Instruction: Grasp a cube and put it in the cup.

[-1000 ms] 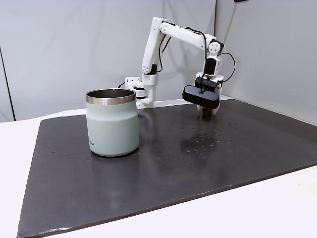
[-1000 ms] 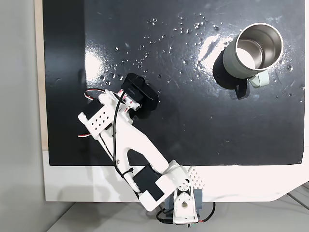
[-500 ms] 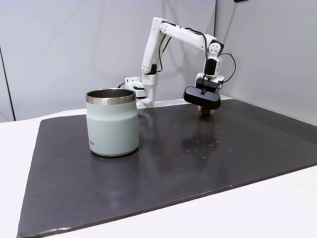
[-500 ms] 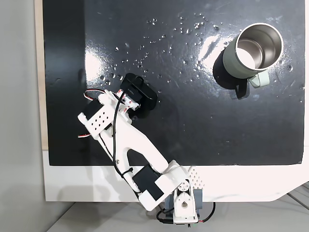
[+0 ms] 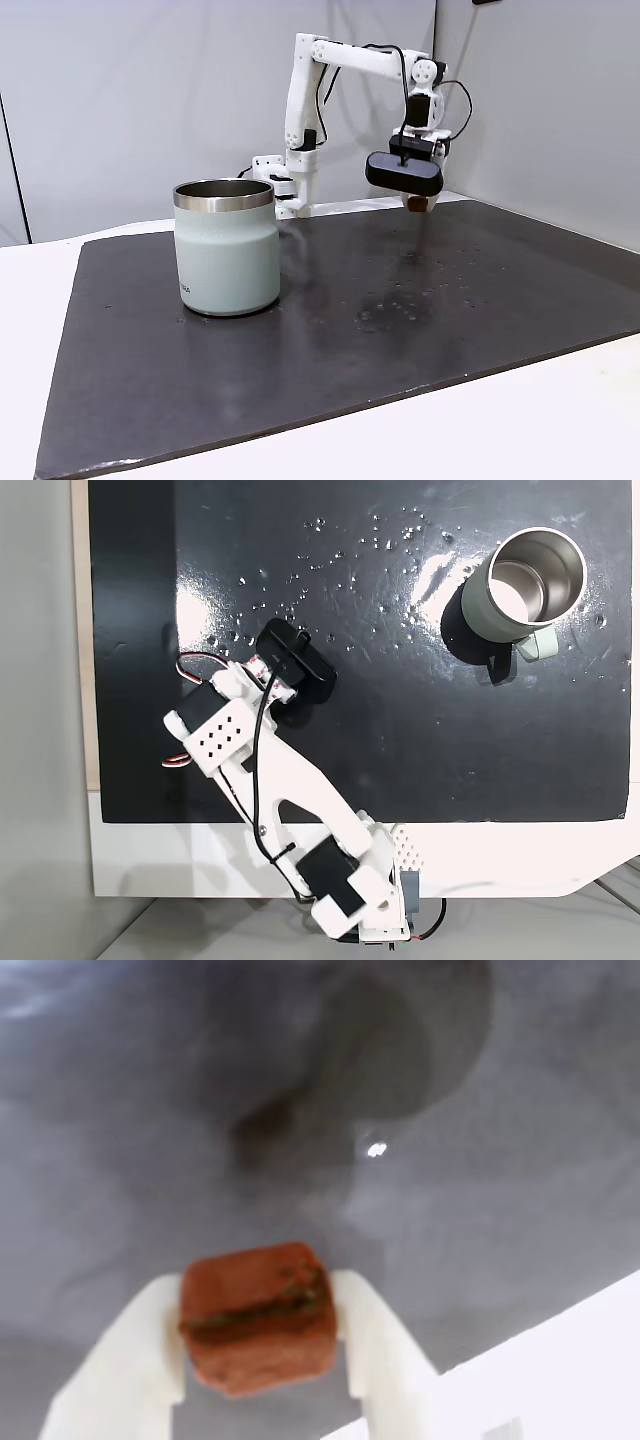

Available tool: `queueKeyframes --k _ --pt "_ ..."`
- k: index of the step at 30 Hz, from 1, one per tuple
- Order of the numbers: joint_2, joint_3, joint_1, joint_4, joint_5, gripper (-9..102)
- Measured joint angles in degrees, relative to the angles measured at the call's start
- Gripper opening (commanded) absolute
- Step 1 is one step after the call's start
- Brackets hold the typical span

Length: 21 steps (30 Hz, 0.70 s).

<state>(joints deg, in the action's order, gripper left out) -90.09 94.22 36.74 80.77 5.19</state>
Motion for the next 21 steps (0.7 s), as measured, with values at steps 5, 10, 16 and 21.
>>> queueKeyframes --k 5,10,16,21 --pt "-6.9 -2.6 -3.0 3.6 -0.4 7" --pt "-12.1 -6.9 -5.5 6.5 -0.4 7" --pt "-13.8 -10.3 -7.3 8.9 -0.4 6" --pt "-15.3 -10.7 -11.0 9.8 -0.4 6"
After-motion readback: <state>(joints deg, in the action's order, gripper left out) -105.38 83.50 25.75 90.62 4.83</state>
